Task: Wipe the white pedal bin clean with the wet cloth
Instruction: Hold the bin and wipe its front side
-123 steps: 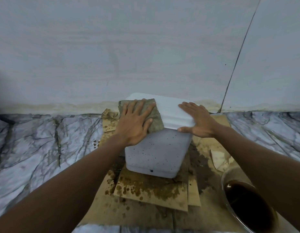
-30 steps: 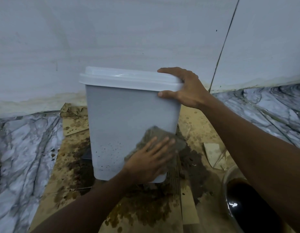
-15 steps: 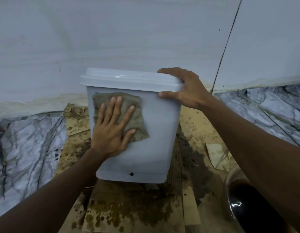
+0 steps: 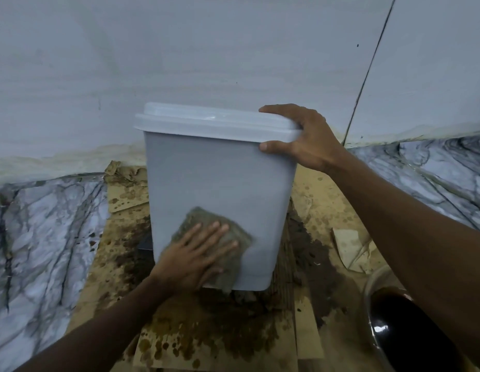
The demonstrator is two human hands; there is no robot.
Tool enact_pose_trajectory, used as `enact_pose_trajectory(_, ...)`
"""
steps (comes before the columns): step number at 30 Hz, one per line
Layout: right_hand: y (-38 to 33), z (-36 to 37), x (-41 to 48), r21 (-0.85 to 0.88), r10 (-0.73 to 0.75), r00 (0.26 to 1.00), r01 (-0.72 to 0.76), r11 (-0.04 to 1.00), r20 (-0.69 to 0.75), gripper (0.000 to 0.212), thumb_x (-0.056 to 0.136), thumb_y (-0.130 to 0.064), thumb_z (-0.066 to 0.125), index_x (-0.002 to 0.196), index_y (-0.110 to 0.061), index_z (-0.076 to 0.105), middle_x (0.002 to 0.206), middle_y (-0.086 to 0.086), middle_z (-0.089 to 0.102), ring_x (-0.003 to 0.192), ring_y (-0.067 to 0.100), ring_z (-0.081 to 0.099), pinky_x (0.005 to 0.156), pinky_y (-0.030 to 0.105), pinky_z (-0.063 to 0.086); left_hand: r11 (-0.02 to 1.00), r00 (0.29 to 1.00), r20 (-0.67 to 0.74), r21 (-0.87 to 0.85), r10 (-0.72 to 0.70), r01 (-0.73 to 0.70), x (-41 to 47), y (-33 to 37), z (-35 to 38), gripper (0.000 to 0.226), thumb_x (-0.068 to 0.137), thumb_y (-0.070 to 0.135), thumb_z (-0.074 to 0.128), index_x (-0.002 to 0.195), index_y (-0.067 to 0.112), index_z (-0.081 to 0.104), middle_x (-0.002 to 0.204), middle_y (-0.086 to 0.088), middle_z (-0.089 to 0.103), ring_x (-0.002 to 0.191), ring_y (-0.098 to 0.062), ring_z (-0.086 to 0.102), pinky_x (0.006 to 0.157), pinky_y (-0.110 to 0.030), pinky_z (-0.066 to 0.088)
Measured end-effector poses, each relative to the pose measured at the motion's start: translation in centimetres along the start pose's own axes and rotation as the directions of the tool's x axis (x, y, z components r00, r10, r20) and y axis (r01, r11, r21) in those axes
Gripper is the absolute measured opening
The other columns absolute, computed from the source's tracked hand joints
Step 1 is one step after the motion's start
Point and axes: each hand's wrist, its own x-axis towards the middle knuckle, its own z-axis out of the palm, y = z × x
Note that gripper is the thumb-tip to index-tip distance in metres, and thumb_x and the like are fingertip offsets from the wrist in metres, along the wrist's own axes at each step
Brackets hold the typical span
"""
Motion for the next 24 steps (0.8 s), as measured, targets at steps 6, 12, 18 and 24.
enact_pose_trajectory(6, -0.1, 0.0, 0.0, 0.003, 0.001, 1.000, -0.001, 1.000, -0.007, 0.065, 0.064, -0.064, 0.076, 0.124, -0.042, 0.065, 0.128, -0.021, 0.063, 0.124, 0.005, 0.054, 0.112, 0.054, 0.034, 0.926, 0.904, -0.204, -0.089, -0.377, 0.366, 4.3, -2.7, -2.5, 0.068, 0.102, 0.052, 0.034, 0.158, 0.016, 0.024, 0.166, -0.018, 0.005, 0.155, -0.035, 0.005, 0.125, -0.052, 0.004)
enact_pose_trajectory(12, -0.1, 0.0, 0.0, 0.006, 0.006, 1.000, -0.006, 1.000, -0.008, 0.066, 0.063, -0.064, 0.076, 0.124, -0.042, 0.064, 0.128, -0.021, 0.063, 0.124, 0.006, 0.053, 0.112, 0.053, 0.033, 0.992, 0.992, -0.035, -0.036, -0.119, 0.118, -1.5, 2.3, 1.4, 0.072, 0.101, 0.053, 0.028, 0.161, 0.020, 0.007, 0.167, -0.015, -0.007, 0.155, -0.032, -0.003, 0.125, -0.050, -0.004)
enact_pose_trajectory(18, -0.1, 0.2, 0.1, 0.000, 0.006, 1.000, -0.006, 1.000, -0.012, 0.066, 0.063, -0.065, 0.076, 0.124, -0.042, 0.064, 0.129, -0.020, 0.063, 0.124, 0.007, 0.054, 0.112, 0.053, 0.034, 0.999, 1.000, -0.012, -0.043, -0.021, 0.021, 2.3, 5.6, 0.8, 0.068, 0.104, 0.050, 0.028, 0.161, 0.019, 0.008, 0.167, -0.015, -0.006, 0.155, -0.030, -0.007, 0.125, -0.048, -0.007)
enact_pose_trajectory(24, 0.0, 0.0, 0.2, 0.004, 0.017, 1.000, -0.017, 1.000, -0.007, 0.067, 0.062, -0.066, 0.076, 0.123, -0.043, 0.065, 0.128, -0.021, 0.063, 0.125, 0.007, 0.054, 0.112, 0.053, 0.034, 0.958, 0.956, -0.094, -0.103, -0.277, 0.267, 6.2, -1.1, -3.0, 0.072, 0.100, 0.060, 0.030, 0.160, 0.024, 0.012, 0.167, -0.011, -0.001, 0.155, -0.026, -0.006, 0.125, -0.045, -0.007)
